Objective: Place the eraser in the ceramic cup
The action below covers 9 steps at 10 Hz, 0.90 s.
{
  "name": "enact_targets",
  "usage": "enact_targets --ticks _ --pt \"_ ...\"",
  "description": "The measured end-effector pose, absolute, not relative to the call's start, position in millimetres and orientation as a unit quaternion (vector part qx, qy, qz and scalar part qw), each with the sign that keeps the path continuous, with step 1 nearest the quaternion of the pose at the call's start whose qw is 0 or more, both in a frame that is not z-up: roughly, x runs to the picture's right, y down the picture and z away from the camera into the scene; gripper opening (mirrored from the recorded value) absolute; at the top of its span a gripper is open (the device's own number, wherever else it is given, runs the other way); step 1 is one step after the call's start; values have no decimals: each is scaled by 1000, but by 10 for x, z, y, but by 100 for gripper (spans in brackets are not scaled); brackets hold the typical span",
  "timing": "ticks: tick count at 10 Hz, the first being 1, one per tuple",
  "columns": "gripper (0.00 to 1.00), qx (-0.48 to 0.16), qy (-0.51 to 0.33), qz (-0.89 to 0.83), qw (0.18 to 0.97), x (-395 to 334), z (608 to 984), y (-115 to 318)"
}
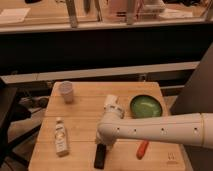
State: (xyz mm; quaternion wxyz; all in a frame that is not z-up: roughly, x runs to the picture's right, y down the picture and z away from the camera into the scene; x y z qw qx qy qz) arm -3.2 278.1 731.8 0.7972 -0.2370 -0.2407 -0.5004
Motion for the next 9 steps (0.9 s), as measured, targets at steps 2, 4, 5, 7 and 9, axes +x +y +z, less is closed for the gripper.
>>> enact_targets --ticks 2,4,5,7,9 --pt "80 -239 -249 -499 795 -34 7351 2814" --pt "80 -246 -263 -495 791 -35 7432 2884" --pt "80 -251 -271 -490 789 -32 7495 2936" --pt "71 -263 -284 -477 789 -14 7616 3046" --pt "51 -269 -283 -475 789 -40 7643 3080"
